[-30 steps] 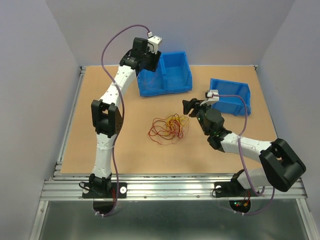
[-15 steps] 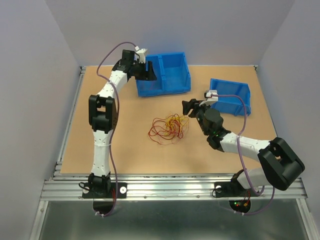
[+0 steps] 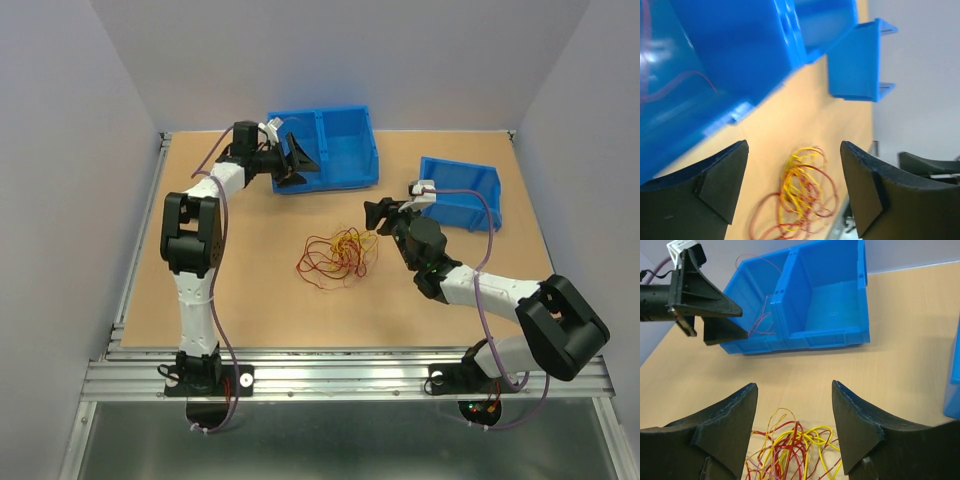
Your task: Untangle the cables
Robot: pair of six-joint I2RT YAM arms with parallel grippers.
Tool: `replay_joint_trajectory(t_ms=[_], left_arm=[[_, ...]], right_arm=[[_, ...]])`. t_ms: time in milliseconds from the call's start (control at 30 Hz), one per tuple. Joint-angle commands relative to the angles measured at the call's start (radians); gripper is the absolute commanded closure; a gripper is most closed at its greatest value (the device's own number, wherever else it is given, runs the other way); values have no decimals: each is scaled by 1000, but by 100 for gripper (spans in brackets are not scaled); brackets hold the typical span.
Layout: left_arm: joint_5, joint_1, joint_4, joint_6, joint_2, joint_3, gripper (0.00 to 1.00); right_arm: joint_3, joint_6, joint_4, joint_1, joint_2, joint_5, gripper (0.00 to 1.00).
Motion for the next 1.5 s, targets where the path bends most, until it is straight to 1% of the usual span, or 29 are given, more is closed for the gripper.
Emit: replay_joint_trajectory(t_ms=[0,33,67,133,167,233,367,400,433,500,533,567,633,667,733,767,800,833,867,900,933,1000,1033,1067,1100,1167,1200,1300,1467], left_arm=[[72,-11,403,-292,-186,-199,12],[93,-20,461,-353,-195,-228,11],[98,-26,494,-364,-200,-244,10],[119,-37,538,-363,-189,-243,9],[165,-44,558,-358,-175,-229,10],[193,-49,572,-337,-168,-218,11],[222,-43,559,-130,-207,-212,15],[219,-41,553,-37,-238,-216,15],[213,-40,521,20,-253,-223,15],[164,-40,462,125,-296,-229,15],[123,-44,391,235,-313,-232,15],[11,-51,352,278,-325,-236,15],[-84,-79,269,373,-361,-247,15],[-188,-93,251,463,-387,-255,13],[-304,-127,238,551,-428,-287,8],[-421,-159,247,655,-454,-311,5],[-454,-170,284,695,-505,-369,1],[-503,-178,316,720,-532,-405,1],[-520,-178,354,719,-581,-475,1],[-525,-176,384,725,-598,-503,1],[-498,-178,411,734,-612,-520,1],[-444,-178,407,771,-635,-549,1],[-334,-178,398,794,-639,-557,1],[-285,-187,379,835,-642,-565,1],[-275,-199,359,889,-651,-587,1],[-327,-224,368,923,-669,-646,1],[-336,-233,397,934,-686,-664,1],[-362,-232,416,926,-707,-696,2],[-367,-233,445,917,-741,-727,5]], right_arm=[[61,1,26,1,-10,5,34],[61,3,26,3,-10,4,34],[61,5,25,3,-10,2,34],[63,6,25,3,-10,2,34],[63,6,25,3,-8,1,34],[64,6,23,3,-8,1,34],[66,-5,20,3,-5,4,34],[66,-6,20,3,-4,2,34],[67,-9,17,3,-4,2,34],[72,-15,0,3,-1,-10,34],[80,-17,-15,1,1,-16,34],[108,-17,-41,3,4,-24,33],[171,-15,-199,3,28,-53,30],[248,-17,-336,3,41,-70,27],[312,-18,-469,3,77,-120,26],[339,-23,-519,3,85,-134,26],[357,-34,-588,3,85,-174,26],[357,-40,-612,3,79,-195,26],[353,-51,-644,4,69,-215,26],[347,-55,-658,3,55,-232,26],[333,-60,-673,3,30,-273,27],[311,-80,-717,6,9,-355,27],[305,-89,-730,4,-1,-378,28],[297,-104,-741,4,-13,-406,32],[291,-110,-756,4,-19,-433,34],[275,-130,-761,4,-28,-453,39],[271,-138,-761,6,-30,-487,40],[268,-169,-761,7,-16,-559,41],[300,-202,-768,12,58,-568,42]])
